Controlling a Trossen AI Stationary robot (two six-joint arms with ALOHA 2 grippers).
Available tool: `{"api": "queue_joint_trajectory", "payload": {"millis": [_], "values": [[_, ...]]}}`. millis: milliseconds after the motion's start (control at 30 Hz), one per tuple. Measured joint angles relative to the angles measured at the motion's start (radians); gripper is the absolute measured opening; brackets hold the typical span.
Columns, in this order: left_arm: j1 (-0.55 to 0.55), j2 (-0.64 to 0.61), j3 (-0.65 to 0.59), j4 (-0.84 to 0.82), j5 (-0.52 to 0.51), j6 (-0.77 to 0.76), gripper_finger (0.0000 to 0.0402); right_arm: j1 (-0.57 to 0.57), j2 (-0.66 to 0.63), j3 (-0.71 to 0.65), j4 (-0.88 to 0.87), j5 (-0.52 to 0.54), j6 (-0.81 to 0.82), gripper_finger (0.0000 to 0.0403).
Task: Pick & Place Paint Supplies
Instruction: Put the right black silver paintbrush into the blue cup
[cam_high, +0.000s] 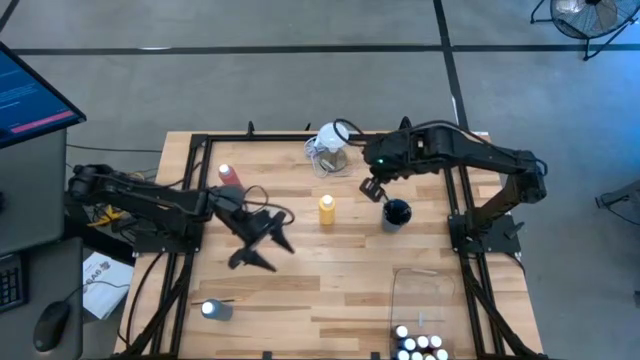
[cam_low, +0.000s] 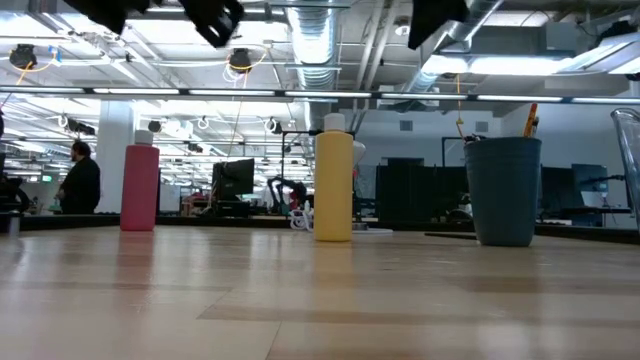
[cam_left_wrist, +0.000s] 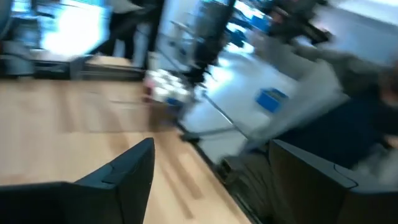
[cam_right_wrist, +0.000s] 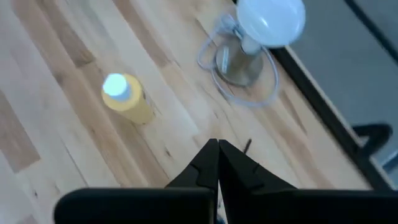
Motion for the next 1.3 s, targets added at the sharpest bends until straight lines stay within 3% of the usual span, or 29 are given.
{"api": "queue_joint_trajectory", "payload": {"millis": [100, 233, 333, 533, 800, 967, 1067, 1133, 1300], "values": [[-0.045, -0.051, -0.002, -0.058, 0.021, 0.039, 0.0267, 0.012, 0.000, 0.000, 0.038, -0.001, -0.072, 0.0001], [-0.087, -0.094, -0.002, -0.065, -0.029, 0.079, 0.0255, 0.035, 0.000, 0.000, 0.066, 0.000, -0.123, 0.0002], [-0.093, -0.108, -0.002, -0.075, -0.113, 0.089, 0.0246, 0.046, 0.000, 0.000, 0.065, 0.007, -0.094, 0.0001], [-0.049, -0.112, -0.001, -0.153, -0.324, 0.118, 0.0227, 0.036, 0.000, -0.026, 0.054, 0.127, -0.046, 0.0001], [0.069, -0.112, -0.001, -0.213, -0.587, 0.226, 0.0210, 0.009, 0.001, -0.117, 0.009, 0.129, -0.090, 0.0001], [0.134, -0.112, -0.001, -0.180, -0.635, 0.280, 0.0209, -0.006, 0.001, -0.125, 0.020, 0.131, -0.066, 0.0001], [0.162, -0.121, -0.001, -0.112, -0.631, 0.322, 0.0209, -0.006, 0.001, -0.125, 0.080, 0.201, 0.081, 0.0001], [0.171, -0.131, -0.001, -0.059, -0.627, 0.358, 0.0209, 0.006, 0.001, -0.125, 0.143, 0.243, 0.059, 0.0001], [0.165, -0.169, -0.001, -0.055, -0.623, 0.371, 0.0209, 0.051, 0.001, -0.125, 0.226, 0.191, 0.038, 0.0001]]}}
